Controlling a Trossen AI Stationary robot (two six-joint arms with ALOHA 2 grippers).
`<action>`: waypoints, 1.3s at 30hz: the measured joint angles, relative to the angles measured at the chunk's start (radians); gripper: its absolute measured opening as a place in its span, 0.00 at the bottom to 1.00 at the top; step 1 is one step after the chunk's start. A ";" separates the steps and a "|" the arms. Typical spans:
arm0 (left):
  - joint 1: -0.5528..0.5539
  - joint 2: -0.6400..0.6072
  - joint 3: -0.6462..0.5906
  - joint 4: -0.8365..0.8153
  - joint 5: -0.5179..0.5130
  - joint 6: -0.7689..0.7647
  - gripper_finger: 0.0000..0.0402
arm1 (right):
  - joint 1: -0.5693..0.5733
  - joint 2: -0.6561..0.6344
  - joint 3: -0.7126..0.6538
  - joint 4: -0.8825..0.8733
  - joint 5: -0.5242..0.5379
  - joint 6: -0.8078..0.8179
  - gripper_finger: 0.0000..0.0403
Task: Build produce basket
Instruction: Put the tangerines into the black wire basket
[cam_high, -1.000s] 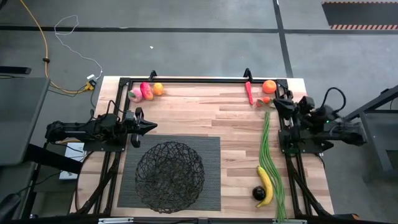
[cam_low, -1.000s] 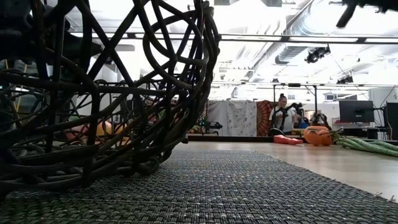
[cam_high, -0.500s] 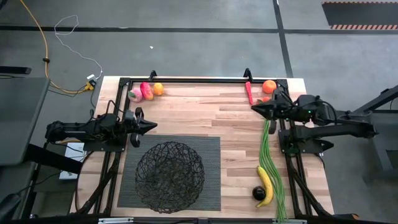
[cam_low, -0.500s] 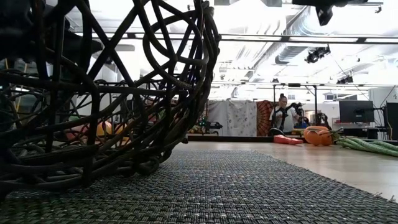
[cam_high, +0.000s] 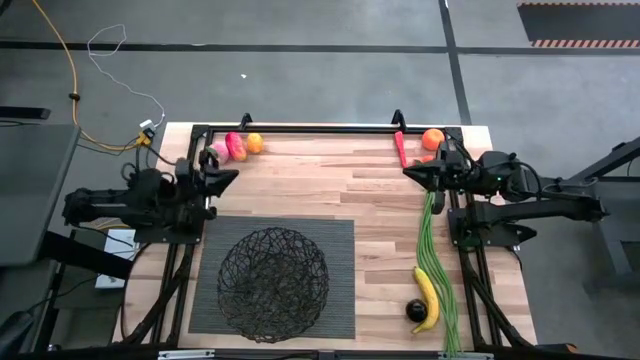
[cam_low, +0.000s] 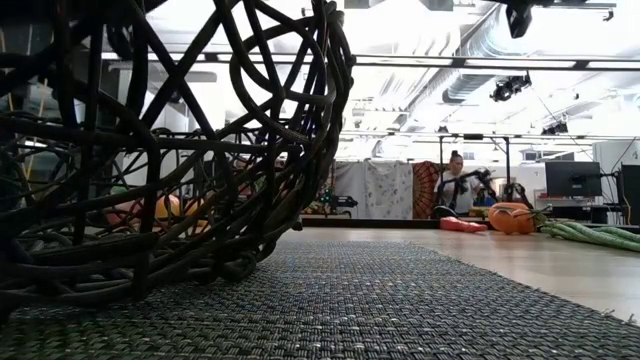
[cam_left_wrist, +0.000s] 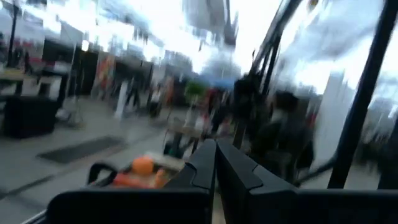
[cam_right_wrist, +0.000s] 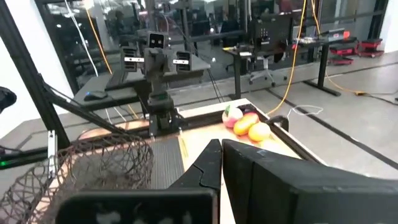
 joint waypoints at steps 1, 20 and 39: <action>0.000 0.031 0.055 -0.063 0.000 0.008 0.01 | 0.000 0.000 0.000 0.008 0.000 0.000 0.00; 0.000 0.233 0.418 -0.318 0.108 0.018 0.01 | 0.000 0.000 0.000 0.040 0.000 0.038 0.00; 0.000 0.233 0.418 -0.318 0.116 0.008 0.01 | -0.100 0.141 0.000 0.023 0.319 0.306 0.05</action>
